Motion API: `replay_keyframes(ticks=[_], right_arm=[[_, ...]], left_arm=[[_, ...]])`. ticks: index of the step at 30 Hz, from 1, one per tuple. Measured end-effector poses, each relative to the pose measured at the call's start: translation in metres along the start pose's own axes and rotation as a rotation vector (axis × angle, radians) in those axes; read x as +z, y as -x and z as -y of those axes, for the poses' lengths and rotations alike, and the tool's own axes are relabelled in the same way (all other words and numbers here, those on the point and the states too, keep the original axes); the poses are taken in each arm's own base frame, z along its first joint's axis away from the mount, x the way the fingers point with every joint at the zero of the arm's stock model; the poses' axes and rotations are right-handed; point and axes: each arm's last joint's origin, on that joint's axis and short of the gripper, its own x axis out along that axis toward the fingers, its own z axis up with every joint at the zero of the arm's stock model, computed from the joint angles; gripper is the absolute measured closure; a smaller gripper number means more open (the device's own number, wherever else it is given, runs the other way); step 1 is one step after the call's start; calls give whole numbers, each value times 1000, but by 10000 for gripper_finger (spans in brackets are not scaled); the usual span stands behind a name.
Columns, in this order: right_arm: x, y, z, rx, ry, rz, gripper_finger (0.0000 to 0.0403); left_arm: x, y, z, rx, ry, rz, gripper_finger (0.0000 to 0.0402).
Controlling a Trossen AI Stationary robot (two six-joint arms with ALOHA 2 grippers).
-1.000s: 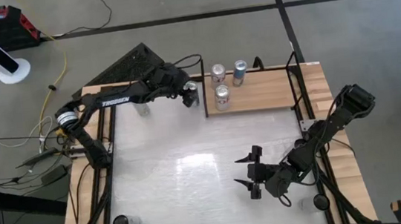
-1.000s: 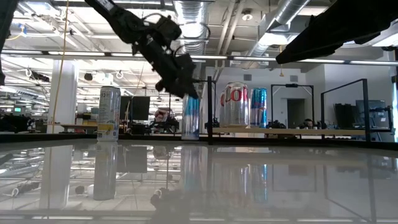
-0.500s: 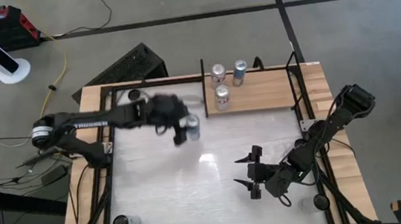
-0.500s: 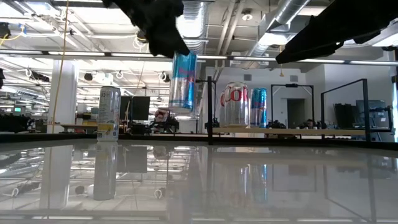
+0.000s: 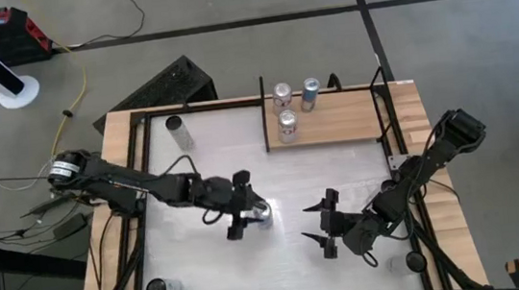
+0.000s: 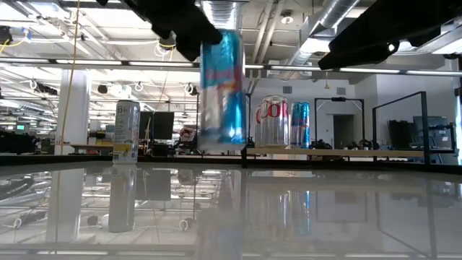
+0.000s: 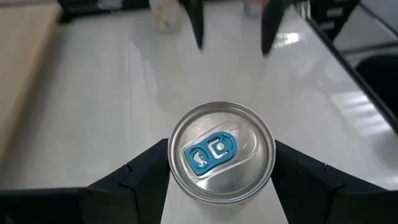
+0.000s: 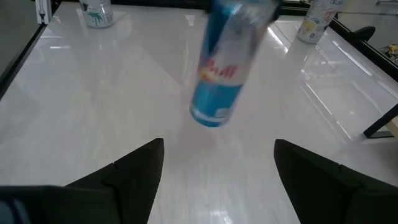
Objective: Place canned beverage on shelf
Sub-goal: Put the blue can on the shelf
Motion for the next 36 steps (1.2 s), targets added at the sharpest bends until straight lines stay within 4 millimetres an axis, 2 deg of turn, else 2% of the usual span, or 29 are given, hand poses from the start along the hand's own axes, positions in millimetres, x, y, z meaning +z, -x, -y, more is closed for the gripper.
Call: replay_keyframes(ticks=[4,11,20,26,29,36], right_arm=[[0,0,0,-1,2,-2,76],[-1,0,0,4,-1,-7,76],[-1,0,0,5,2,-11,76],[-1,0,0,5,2,-11,76],[-1,0,0,5,1,-10,76],[-1,0,0,6,1,-11,76]], left_arm=[[-6,-13,8,-6,-10,0,176],[-14,-32,11,-27,14,5,165],[-15,-33,12,-45,10,4,160],[-15,-33,18,-60,-57,4,157],[-14,-32,20,-65,-76,13,141],[-6,-32,20,-79,-42,39,73]])
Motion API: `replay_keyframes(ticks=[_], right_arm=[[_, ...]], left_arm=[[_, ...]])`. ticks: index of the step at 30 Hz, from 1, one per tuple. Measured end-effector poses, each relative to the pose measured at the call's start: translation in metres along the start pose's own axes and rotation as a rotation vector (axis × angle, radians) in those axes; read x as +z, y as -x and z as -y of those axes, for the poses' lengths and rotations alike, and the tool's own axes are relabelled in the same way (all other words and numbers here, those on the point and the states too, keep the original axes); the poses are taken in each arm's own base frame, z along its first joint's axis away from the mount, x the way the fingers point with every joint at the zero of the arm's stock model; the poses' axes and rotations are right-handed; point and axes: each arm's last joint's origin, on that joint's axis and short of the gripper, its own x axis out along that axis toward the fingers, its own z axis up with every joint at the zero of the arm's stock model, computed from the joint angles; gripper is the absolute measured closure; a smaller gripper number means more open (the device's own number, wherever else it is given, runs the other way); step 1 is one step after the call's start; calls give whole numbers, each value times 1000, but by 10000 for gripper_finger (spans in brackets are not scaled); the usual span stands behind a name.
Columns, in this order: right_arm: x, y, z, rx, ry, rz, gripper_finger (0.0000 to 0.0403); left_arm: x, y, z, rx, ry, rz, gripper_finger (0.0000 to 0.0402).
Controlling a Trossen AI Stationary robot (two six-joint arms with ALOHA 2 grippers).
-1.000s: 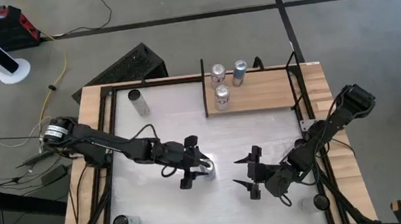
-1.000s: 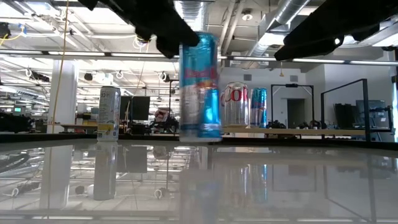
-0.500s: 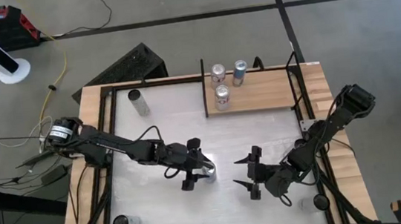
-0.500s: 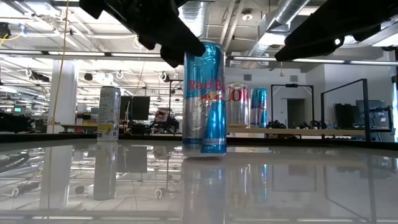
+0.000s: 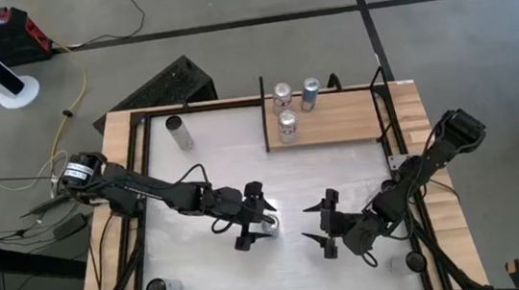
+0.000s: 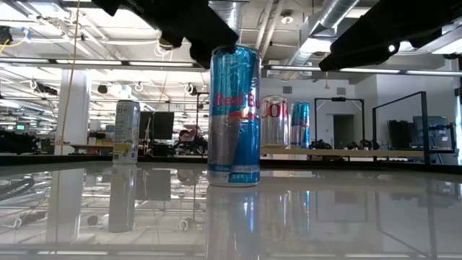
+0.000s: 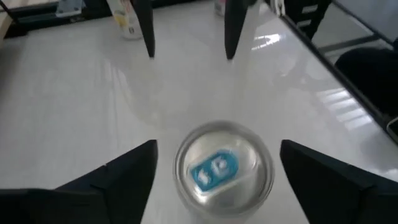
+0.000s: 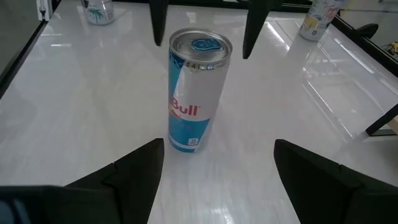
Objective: Place canned beverage on shelf
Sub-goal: Put the blue can on the shelf
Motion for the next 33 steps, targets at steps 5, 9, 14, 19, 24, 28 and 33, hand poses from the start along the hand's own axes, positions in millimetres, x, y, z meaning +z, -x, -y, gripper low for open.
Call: replay_keyframes(ticks=[5,9,14,19,24,28,33], right_arm=[[0,0,0,13,0,-6,76],[0,0,0,14,0,-7,76],[0,0,0,14,0,-7,76],[0,0,0,14,-3,-6,76],[0,0,0,14,-11,-6,76],[0,0,0,14,-11,-6,76],[0,0,0,15,-11,-7,76]], left_arm=[[25,3,0,1,32,33,49],[47,9,3,59,125,-21,47],[59,19,19,193,214,-146,46],[62,23,39,254,275,-108,46],[49,20,43,310,262,-110,46],[39,13,44,298,251,-38,46],[32,10,43,306,252,11,46]])
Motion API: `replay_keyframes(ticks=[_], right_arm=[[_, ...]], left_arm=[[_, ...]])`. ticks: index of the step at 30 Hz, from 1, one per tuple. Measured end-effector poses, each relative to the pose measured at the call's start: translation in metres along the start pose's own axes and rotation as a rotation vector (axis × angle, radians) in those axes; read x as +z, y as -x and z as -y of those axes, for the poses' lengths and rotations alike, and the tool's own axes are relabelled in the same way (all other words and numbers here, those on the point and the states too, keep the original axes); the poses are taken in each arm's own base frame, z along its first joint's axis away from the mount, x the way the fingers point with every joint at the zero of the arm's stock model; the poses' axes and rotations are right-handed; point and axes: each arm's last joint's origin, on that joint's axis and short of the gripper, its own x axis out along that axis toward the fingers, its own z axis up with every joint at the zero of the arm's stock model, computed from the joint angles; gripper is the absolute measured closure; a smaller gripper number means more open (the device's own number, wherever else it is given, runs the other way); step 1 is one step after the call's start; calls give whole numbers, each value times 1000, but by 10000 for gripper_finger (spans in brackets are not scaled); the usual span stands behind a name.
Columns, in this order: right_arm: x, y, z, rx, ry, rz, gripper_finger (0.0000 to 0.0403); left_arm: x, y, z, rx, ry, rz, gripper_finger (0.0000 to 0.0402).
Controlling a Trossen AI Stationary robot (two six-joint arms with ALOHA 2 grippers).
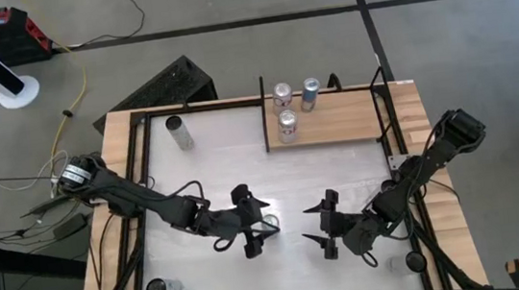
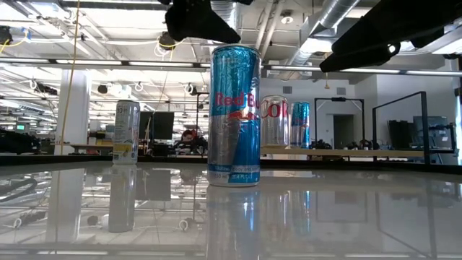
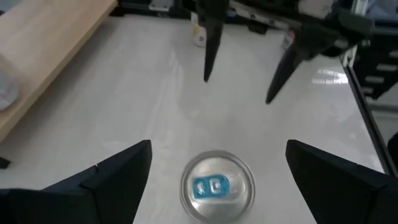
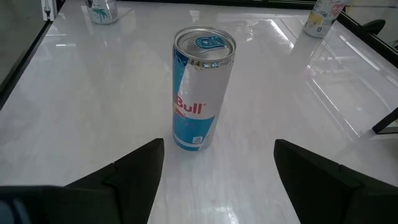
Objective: Place canned beverage on shelf
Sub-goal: Put the blue can on the shelf
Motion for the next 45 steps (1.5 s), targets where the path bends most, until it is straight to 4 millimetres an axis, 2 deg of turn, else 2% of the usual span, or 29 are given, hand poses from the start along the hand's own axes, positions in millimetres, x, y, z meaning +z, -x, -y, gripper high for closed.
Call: replay_keyframes(ticks=[16,22,27,39,45], right_arm=[[0,0,0,0,2,-1,76],[0,0,0,0,2,-1,76],[-1,0,0,-2,6,-5,76],[-1,0,0,-3,7,-6,76],[-1,0,0,-3,7,-6,76]], left_arm=[[-29,-5,-4,-63,33,55,46],[-38,-17,-1,-35,-8,51,46],[-54,-31,1,-6,-52,9,46],[-51,-32,1,-11,-40,41,48],[-44,-24,-1,-3,-37,43,82]])
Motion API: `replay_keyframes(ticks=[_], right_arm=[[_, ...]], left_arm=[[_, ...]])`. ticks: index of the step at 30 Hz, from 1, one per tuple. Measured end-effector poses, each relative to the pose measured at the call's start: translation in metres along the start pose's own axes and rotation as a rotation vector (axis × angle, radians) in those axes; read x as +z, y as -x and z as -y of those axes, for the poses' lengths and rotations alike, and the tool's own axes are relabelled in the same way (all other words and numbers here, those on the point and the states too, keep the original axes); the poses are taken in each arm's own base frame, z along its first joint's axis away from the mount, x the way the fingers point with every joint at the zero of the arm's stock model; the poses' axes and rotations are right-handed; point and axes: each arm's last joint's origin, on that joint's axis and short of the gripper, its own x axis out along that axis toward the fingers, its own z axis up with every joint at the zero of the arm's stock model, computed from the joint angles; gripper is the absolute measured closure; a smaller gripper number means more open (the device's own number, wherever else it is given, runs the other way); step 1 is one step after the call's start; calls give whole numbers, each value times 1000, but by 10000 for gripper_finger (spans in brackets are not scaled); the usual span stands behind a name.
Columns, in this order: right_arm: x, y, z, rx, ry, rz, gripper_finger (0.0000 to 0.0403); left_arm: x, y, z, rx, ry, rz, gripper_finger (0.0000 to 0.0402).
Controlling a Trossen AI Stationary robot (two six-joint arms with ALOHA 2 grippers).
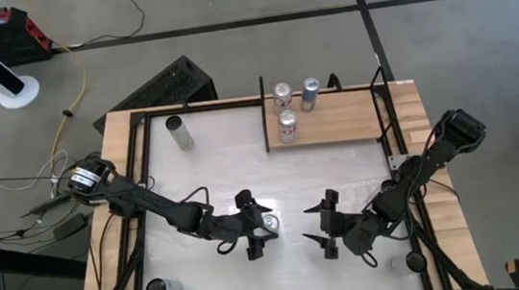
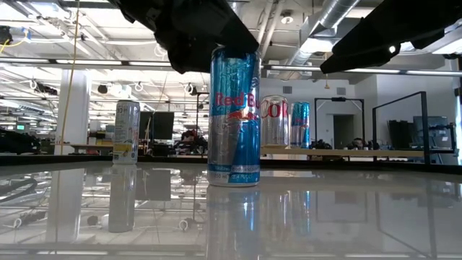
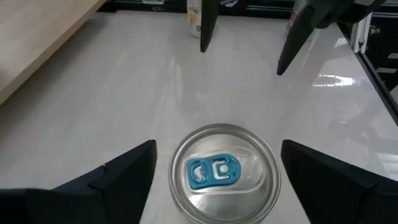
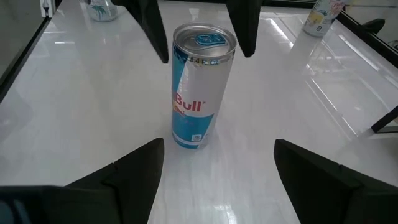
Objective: Place canned beverage on shelf
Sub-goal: Put the blue can on the shelf
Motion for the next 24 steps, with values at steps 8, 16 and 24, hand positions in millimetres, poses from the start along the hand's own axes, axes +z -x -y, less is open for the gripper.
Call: replay_keyframes(ticks=[8,16,24], right_arm=[[0,0,0,1,-19,3,76],[1,0,0,2,-22,6,76],[-1,0,0,-2,-11,-4,76]], left_arm=[[-1,-2,-7,-20,18,-48,178],[-1,-3,-9,-26,18,-56,181],[1,-6,-15,-30,33,-57,181]])
